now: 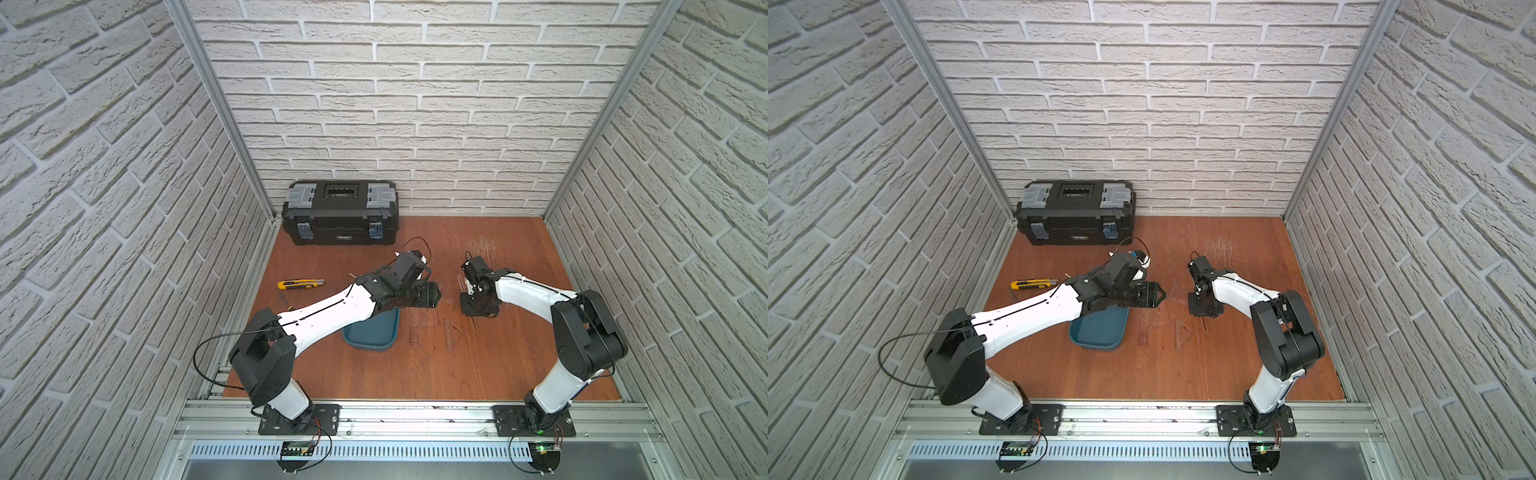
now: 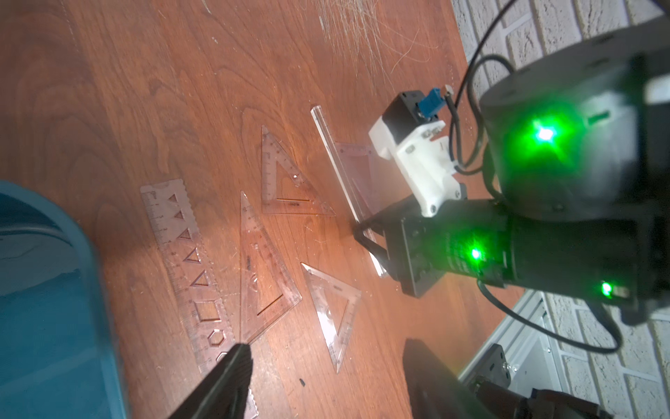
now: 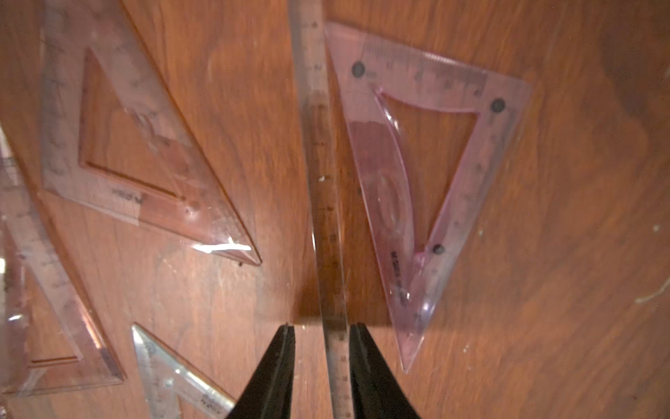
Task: Put the scattered rulers into the storage box
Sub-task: Pick up the ruler from the center of the board.
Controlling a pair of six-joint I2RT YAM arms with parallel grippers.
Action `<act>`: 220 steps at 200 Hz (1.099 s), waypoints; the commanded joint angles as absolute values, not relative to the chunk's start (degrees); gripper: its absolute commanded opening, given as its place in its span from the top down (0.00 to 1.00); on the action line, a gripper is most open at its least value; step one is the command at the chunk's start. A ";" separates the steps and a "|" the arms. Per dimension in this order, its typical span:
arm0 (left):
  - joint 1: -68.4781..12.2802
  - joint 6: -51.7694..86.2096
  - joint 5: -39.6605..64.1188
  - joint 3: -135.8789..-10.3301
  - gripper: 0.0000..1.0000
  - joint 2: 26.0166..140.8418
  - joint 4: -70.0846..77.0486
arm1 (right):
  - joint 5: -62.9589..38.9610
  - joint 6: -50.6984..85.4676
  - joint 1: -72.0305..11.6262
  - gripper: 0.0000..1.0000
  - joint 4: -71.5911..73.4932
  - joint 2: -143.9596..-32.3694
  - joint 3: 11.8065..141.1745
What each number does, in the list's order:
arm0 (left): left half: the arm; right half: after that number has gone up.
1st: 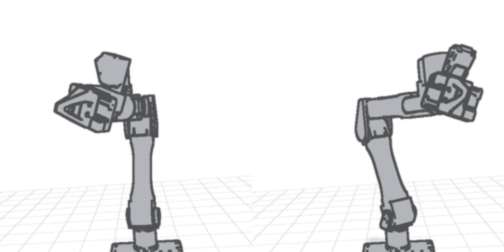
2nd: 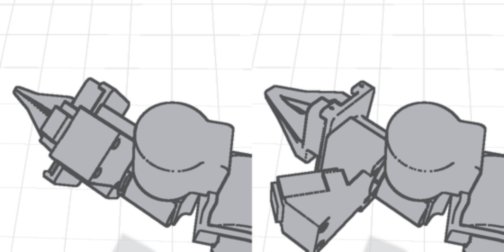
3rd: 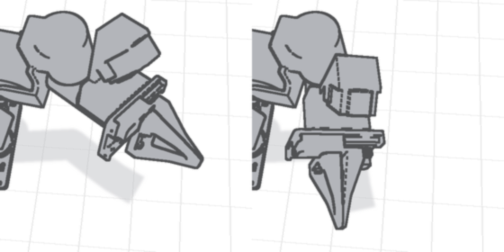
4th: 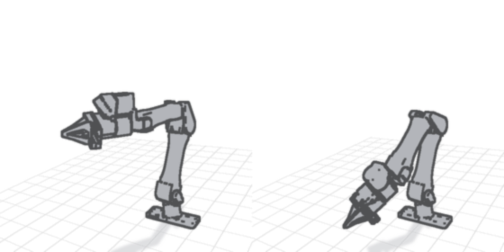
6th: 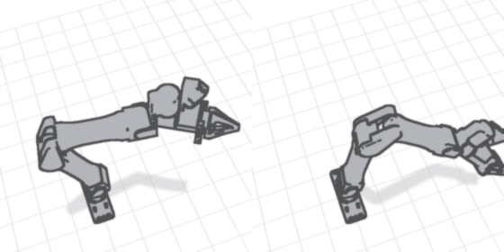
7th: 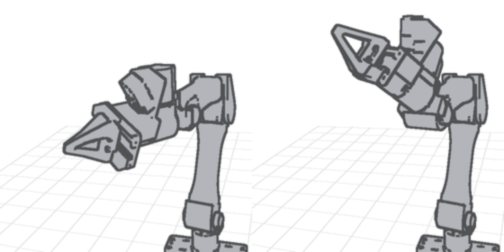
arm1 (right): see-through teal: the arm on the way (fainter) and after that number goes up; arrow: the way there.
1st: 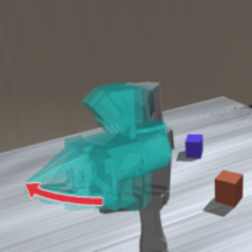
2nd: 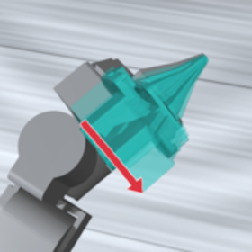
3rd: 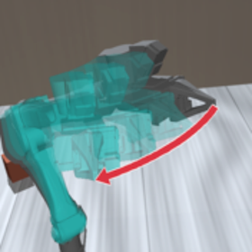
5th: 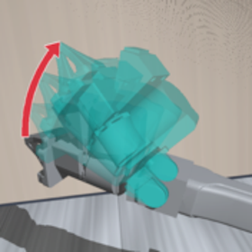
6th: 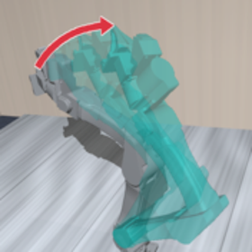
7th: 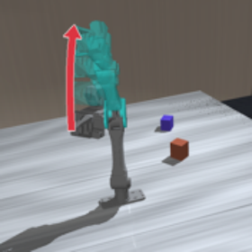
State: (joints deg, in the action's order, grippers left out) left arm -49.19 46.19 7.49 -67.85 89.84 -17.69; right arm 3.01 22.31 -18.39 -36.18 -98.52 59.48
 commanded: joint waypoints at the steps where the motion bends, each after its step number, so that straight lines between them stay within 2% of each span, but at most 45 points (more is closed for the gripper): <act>1: -49.31 46.44 5.91 -66.58 0.29 87.19 -17.18 | 4.57 22.41 -18.63 0.71 -36.54 -100.83 62.32; 83: -49.28 46.57 4.68 -65.30 0.29 84.80 -17.83 | 4.02 23.64 -18.54 0.82 -35.31 -102.79 61.70; 118: -49.31 46.58 3.80 -65.13 0.29 83.72 -18.34 | 3.89 24.28 -18.54 0.97 -36.58 -102.02 62.89; 183: -49.22 45.56 -1.19 -64.45 0.29 77.88 -22.27 | 0.04 26.61 -19.15 0.97 -41.19 -91.80 65.31; 220: -47.25 44.73 -5.56 -63.61 0.30 72.15 -26.06 | -8.51 30.25 -21.89 0.97 -40.97 -85.84 67.00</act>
